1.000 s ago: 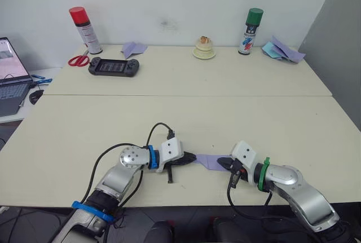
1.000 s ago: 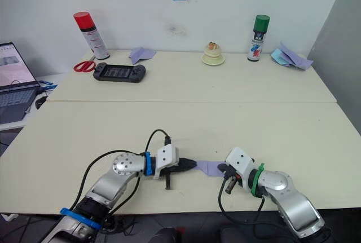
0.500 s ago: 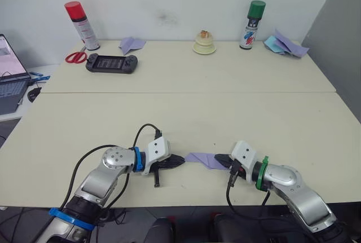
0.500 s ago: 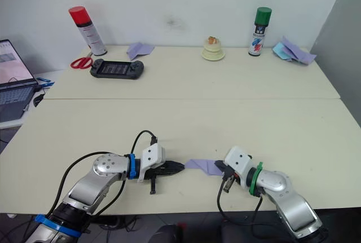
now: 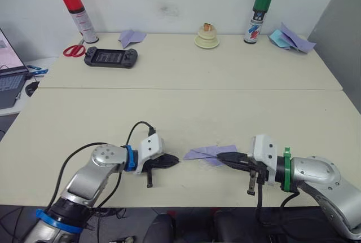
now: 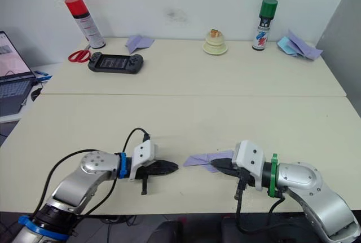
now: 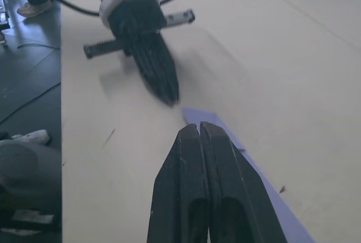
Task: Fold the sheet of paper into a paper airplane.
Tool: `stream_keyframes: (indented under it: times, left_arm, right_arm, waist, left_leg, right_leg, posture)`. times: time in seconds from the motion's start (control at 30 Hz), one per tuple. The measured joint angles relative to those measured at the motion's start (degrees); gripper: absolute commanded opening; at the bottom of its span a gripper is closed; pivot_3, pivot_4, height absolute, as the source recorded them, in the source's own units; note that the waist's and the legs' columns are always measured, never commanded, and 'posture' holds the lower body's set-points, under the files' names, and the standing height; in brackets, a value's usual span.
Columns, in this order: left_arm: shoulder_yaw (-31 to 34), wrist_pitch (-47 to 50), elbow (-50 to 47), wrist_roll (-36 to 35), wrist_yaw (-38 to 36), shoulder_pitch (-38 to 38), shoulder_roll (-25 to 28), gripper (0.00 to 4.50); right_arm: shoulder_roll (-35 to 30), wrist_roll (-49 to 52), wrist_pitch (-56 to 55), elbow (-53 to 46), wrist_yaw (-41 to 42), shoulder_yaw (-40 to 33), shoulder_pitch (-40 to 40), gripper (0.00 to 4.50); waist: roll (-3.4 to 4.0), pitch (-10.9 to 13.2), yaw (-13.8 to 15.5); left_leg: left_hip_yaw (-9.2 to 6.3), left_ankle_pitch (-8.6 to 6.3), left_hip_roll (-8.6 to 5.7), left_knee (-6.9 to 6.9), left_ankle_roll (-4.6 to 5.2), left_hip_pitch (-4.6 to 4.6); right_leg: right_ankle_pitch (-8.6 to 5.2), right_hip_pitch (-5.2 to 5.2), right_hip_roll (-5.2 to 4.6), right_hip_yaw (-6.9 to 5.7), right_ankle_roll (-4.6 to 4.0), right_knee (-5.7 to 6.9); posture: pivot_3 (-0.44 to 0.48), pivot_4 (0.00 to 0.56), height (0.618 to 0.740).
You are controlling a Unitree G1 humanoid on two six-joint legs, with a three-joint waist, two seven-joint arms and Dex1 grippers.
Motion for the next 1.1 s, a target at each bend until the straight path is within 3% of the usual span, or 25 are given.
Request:
stream_keyframes:
  times: [0.27,0.6,0.93,1.03,1.1]
  left_arm:
    - [1.9,1.4,-3.3,-1.8,-2.3,-1.6,2.2,0.00]
    - [1.9,2.0,-4.7,-2.2,-2.5,-1.7,2.2,0.00]
    - [1.9,2.2,-4.9,-2.4,-2.4,-2.1,2.2,0.00]
    - [2.0,2.2,-4.9,-2.4,-2.5,-2.1,2.2,0.00]
    - [2.1,2.2,-5.0,-2.5,-2.6,-2.1,2.3,0.00]
  right_arm:
    - [1.1,-5.1,0.1,4.6,-2.6,5.2,-3.4,0.04]
    - [9.3,-12.6,0.7,16.2,-9.2,9.4,-12.0,0.04]
    - [12.1,-11.1,0.5,19.9,-8.5,6.2,-16.8,0.04]
    - [9.8,-8.7,0.5,19.9,-4.9,4.5,-17.1,0.65]
    - [6.6,-7.7,0.2,19.9,-1.7,3.6,-18.2,1.31]
  waist:
    - [-0.14,0.3,0.0]
    - [-0.14,0.3,0.0]
    - [-0.12,0.3,0.0]
    - [-0.12,0.3,0.0]
    - [-0.10,0.3,0.0]
  left_leg:
    - [0.09,0.02,0.00,0.13,-0.03,0.00]
    - [0.16,0.03,-0.01,0.19,-0.03,-0.01]
    - [0.17,0.03,-0.01,0.23,-0.03,0.00]
    - [0.17,0.03,-0.01,0.29,-0.02,-0.01]
    - [0.20,0.02,-0.02,0.41,-0.02,-0.01]
  right_leg:
    - [0.00,-0.09,0.00,0.07,0.00,0.29]
    - [0.05,-0.14,0.00,0.13,-0.09,0.40]
    - [0.18,-0.14,0.00,0.14,-0.31,0.45]
    - [0.18,-0.13,0.00,0.14,-0.31,0.47]
    - [0.19,-0.12,0.00,0.16,-0.32,0.51]
  posture:
    - [0.000,0.150,0.722]
    - [0.000,0.150,0.722]
    - [0.000,0.150,0.722]
    - [0.000,0.150,0.722]
    - [0.000,0.150,0.722]
